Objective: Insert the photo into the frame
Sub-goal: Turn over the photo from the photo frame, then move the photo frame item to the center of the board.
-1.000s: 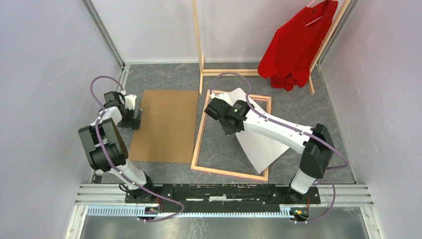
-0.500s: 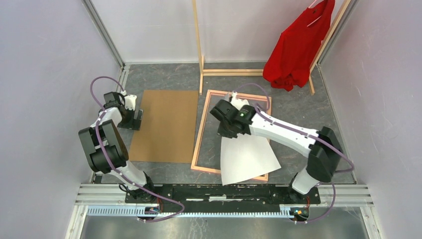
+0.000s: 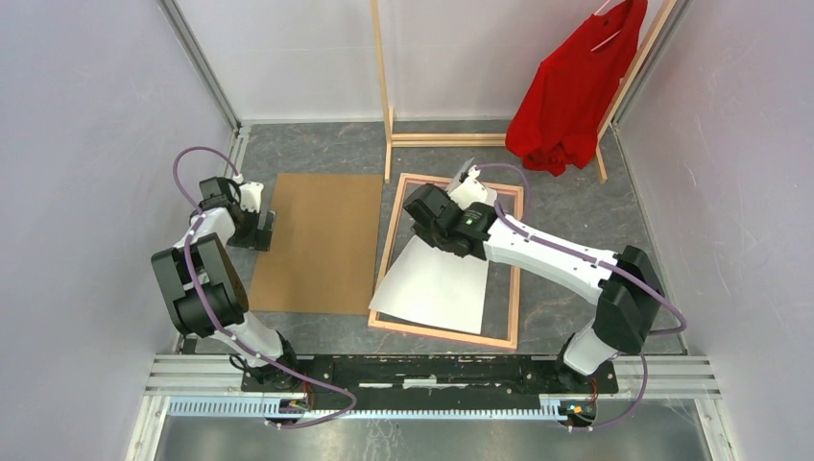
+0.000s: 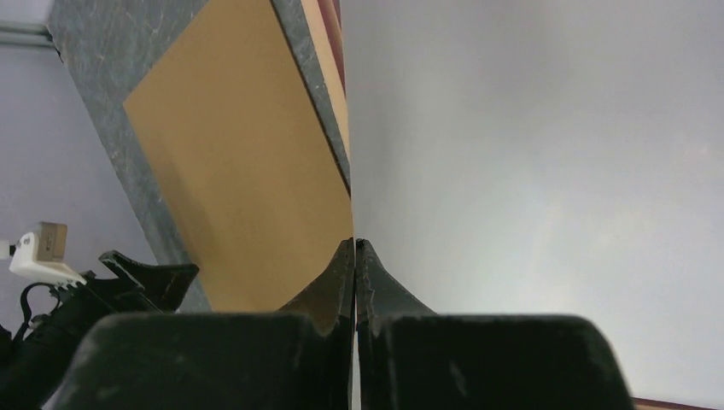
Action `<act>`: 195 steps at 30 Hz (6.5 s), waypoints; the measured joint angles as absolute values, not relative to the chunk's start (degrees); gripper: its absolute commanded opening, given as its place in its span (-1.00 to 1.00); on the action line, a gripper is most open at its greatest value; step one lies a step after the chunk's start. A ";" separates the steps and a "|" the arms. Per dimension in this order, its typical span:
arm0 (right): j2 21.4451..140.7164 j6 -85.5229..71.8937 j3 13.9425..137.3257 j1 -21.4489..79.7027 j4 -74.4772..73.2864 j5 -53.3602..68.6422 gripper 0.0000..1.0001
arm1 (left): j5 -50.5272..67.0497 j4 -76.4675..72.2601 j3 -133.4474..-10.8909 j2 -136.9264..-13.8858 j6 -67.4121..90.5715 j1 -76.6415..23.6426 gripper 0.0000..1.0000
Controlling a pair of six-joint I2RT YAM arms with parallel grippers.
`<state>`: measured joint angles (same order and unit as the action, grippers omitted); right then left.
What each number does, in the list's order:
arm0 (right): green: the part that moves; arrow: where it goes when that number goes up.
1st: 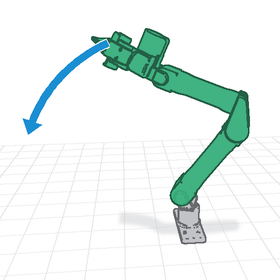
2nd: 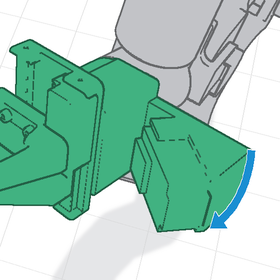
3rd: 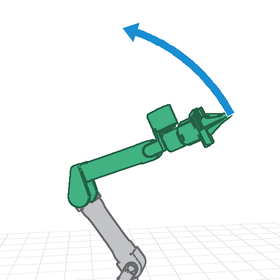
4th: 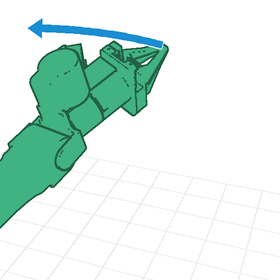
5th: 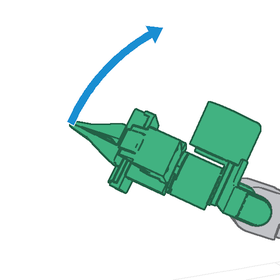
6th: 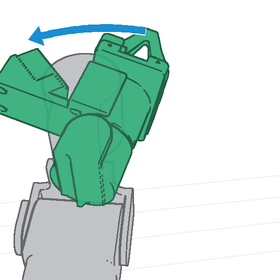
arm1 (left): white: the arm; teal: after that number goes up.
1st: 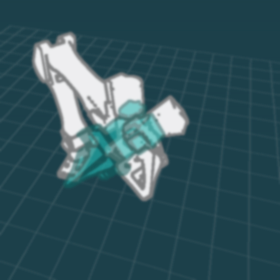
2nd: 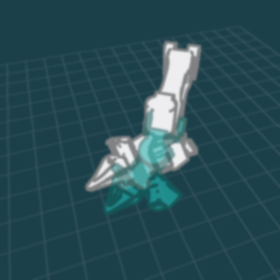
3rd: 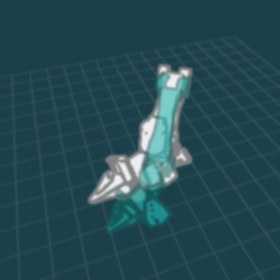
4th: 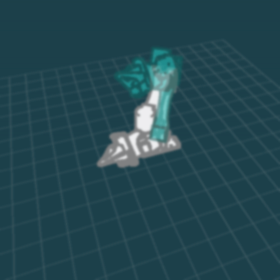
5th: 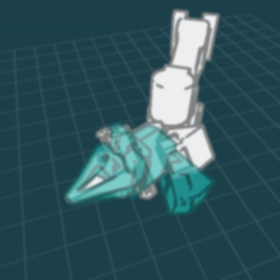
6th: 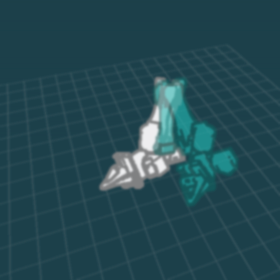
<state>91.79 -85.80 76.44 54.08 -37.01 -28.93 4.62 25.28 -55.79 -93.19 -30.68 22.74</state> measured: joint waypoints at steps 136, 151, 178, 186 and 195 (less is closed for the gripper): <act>129.97 -57.21 100.62 51.99 -20.18 -6.48 0.96 | 1.30 13.04 -58.02 -100.44 -26.48 21.65 1.00; 122.61 -65.19 81.47 48.03 3.77 5.50 0.96 | -3.95 10.57 -56.45 -99.61 -27.44 18.46 1.00; 105.43 -77.12 62.06 50.02 36.40 16.73 0.92 | -2.90 12.56 -51.24 -90.80 -30.74 11.40 0.99; 102.56 -77.32 53.12 48.47 34.92 16.10 0.90 | -2.37 13.26 -51.24 -90.78 -30.68 4.64 0.98; 100.88 -77.34 48.64 47.72 33.78 14.24 0.82 | 0.51 15.29 -51.24 -90.26 -30.59 -1.06 0.98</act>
